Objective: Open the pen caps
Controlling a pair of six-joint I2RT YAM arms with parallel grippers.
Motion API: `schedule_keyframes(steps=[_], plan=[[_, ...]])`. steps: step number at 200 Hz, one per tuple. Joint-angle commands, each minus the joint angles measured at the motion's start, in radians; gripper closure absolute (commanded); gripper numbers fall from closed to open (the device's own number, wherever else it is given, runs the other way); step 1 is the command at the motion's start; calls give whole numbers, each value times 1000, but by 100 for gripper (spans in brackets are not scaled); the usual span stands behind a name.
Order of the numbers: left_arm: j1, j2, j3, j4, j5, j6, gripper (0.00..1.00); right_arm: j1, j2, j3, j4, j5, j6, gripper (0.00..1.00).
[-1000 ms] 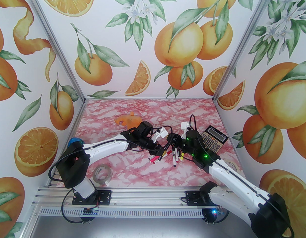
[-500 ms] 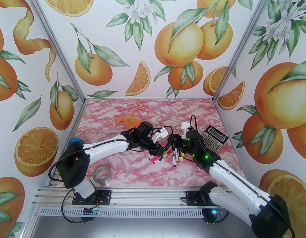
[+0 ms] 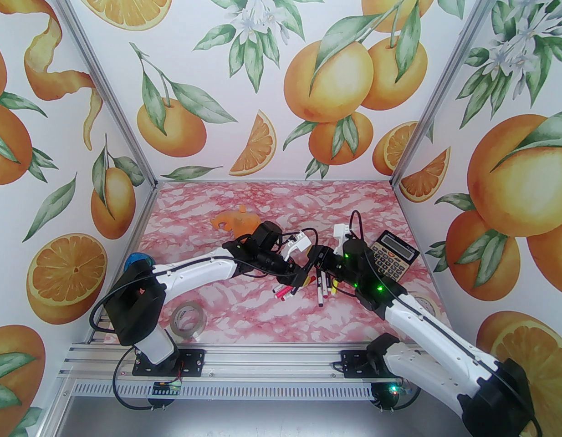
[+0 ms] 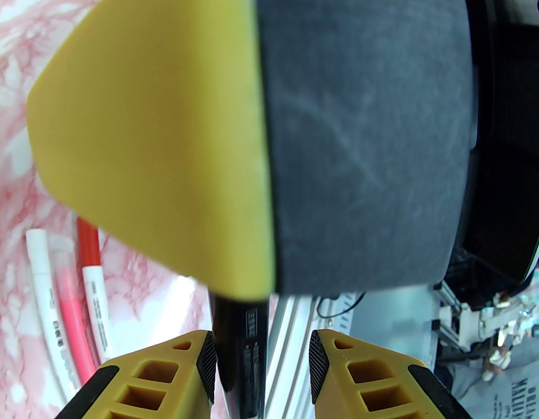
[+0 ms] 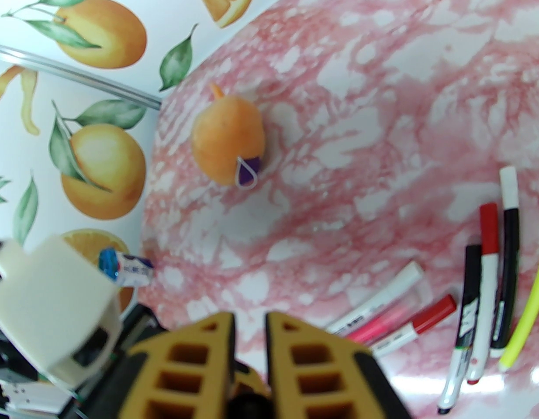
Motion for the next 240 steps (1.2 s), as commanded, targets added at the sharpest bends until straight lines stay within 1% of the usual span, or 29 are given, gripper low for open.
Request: schedule_keyframes(steps=[1, 12, 44, 57, 84, 108, 132, 153, 164, 209, 240], plan=[[-14, 25, 14, 54, 20, -18, 59, 5, -25, -9, 43, -6, 22, 88], [-16, 25, 7, 67, 13, -25, 61, 4, -28, -12, 48, -3, 24, 88], [-17, 7, -11, 96, -43, -31, 80, 4, -29, -18, 50, 1, 27, 88], [-17, 1, -16, 100, -56, -29, 85, 5, -35, -26, 49, 12, 31, 88], [-27, -4, -24, 93, -85, -21, 87, 5, -71, -56, 50, 64, 52, 88], [-44, -16, -45, 87, -141, -14, 88, 5, -109, -72, 34, 114, 68, 88], [-67, -27, -48, 48, -245, 8, 91, 2, -133, -77, 6, 158, 78, 89], [-108, -30, -26, -11, -350, 47, 92, 3, -146, -77, -15, 191, 87, 89], [-129, -29, -16, -27, -387, 54, 93, 3, -154, -75, -26, 213, 93, 89], [-170, -19, -11, -53, -465, 59, 95, 2, -191, -54, -95, 316, 95, 90], [-196, -19, -15, -72, -506, 63, 96, -15, -199, -36, -131, 355, 95, 91]])
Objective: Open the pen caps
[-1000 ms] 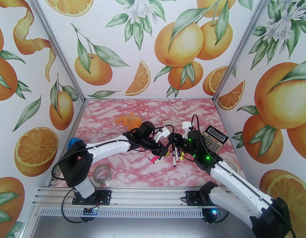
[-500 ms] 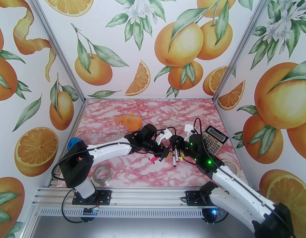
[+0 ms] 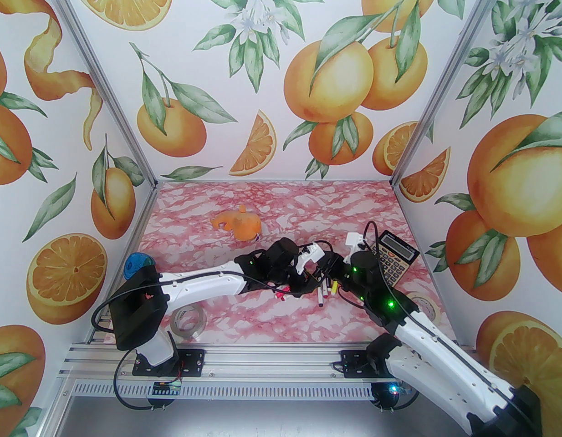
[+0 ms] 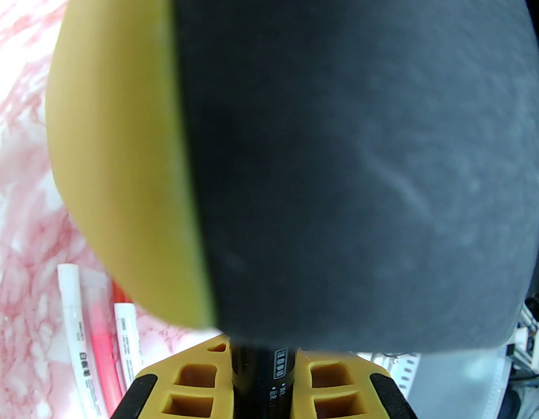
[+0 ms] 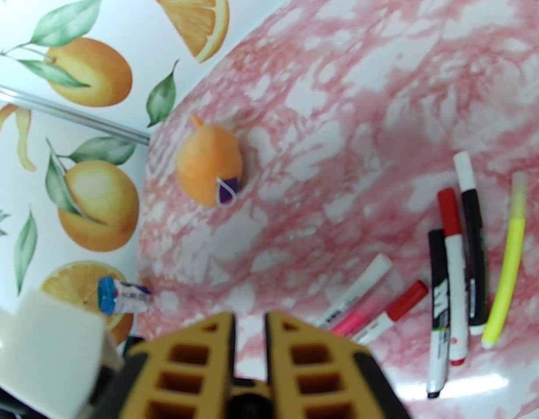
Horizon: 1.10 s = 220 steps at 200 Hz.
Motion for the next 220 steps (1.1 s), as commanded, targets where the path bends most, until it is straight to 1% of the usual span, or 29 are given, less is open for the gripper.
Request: schedule_keyframes(steps=[1, 34, 97, 139, 174, 220], plan=[[-13, -16, -5, -132, -76, 18, 96, -35, -20, 36, -34, 188, 26, 91], [-33, -11, -5, -150, -99, 23, 98, -86, -17, 51, -32, 161, 25, 91], [-57, 19, 6, -170, -94, 30, 100, -194, -38, 80, -51, 119, -1, 92], [-68, 42, 18, -189, -94, 33, 100, -221, -38, 95, -52, 124, -16, 93], [-71, 53, 6, -142, -25, 12, 100, -225, -42, 79, 22, 105, -40, 93], [-69, 64, 11, -115, 41, -8, 100, -243, -44, 81, 36, 104, -69, 93]])
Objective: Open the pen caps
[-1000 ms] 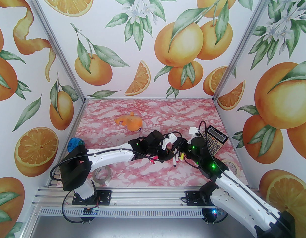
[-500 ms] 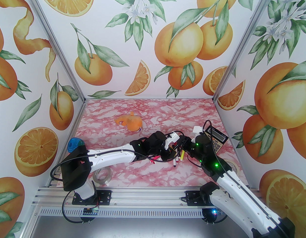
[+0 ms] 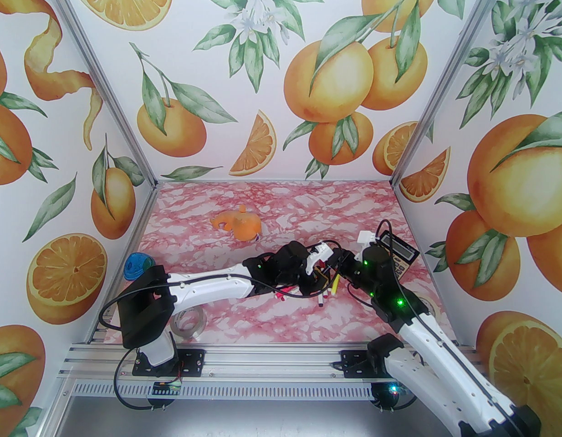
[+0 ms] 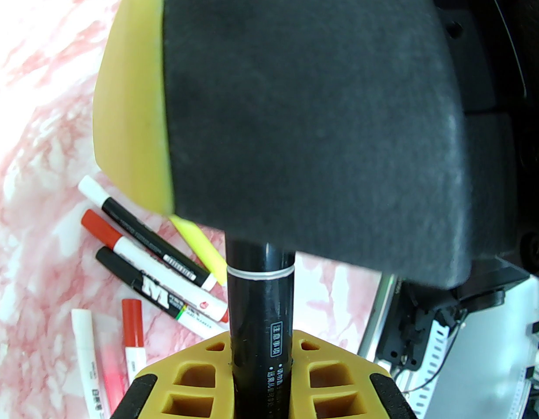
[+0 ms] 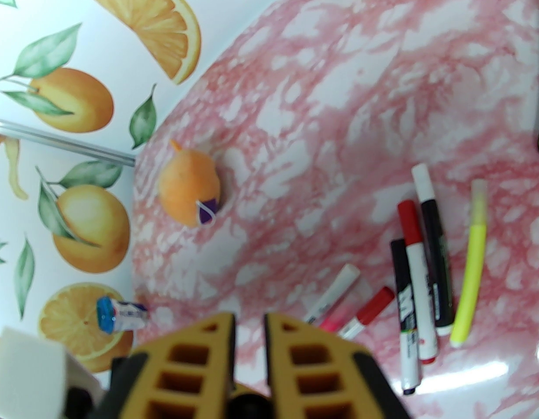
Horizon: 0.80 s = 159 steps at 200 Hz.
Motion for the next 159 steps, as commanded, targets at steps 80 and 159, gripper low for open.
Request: schedule_keyframes(steps=[80, 159], plan=[[-13, -5, -64, -166, 134, -13, 100, -128, 6, 71, 149, 142, -64, 92], [100, -197, -252, 38, 114, -133, 100, -113, 40, 53, -99, 70, -211, 91]])
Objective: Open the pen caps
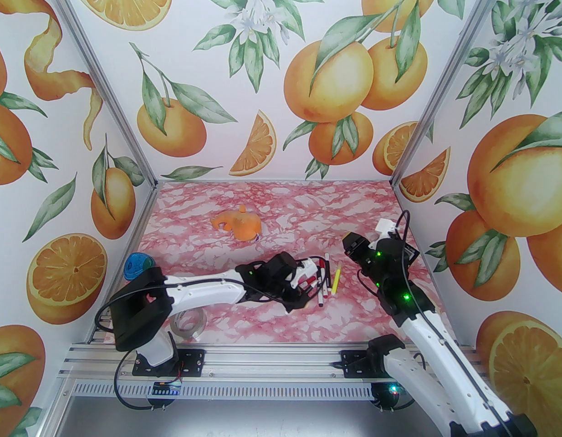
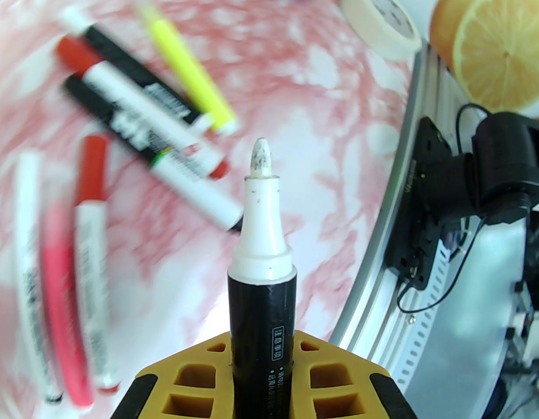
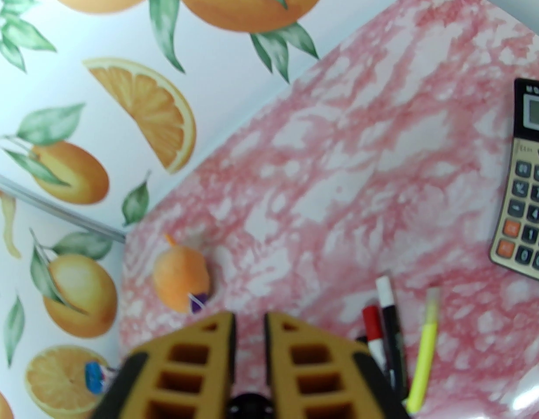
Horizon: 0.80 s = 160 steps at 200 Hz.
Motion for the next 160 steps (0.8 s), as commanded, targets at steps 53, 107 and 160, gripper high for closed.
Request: schedule_keyframes(steps=[53, 107, 160], plan=[[158, -298, -139, 57, -8, -22, 100, 57, 89, -49, -300, 97, -117, 91], [279, -459, -241, 9, 23, -1, 100, 167, 267, -13, -374, 247, -168, 91], [325, -489, -271, 4, 40, 0, 100, 174, 378, 24, -293, 206, -264, 91]])
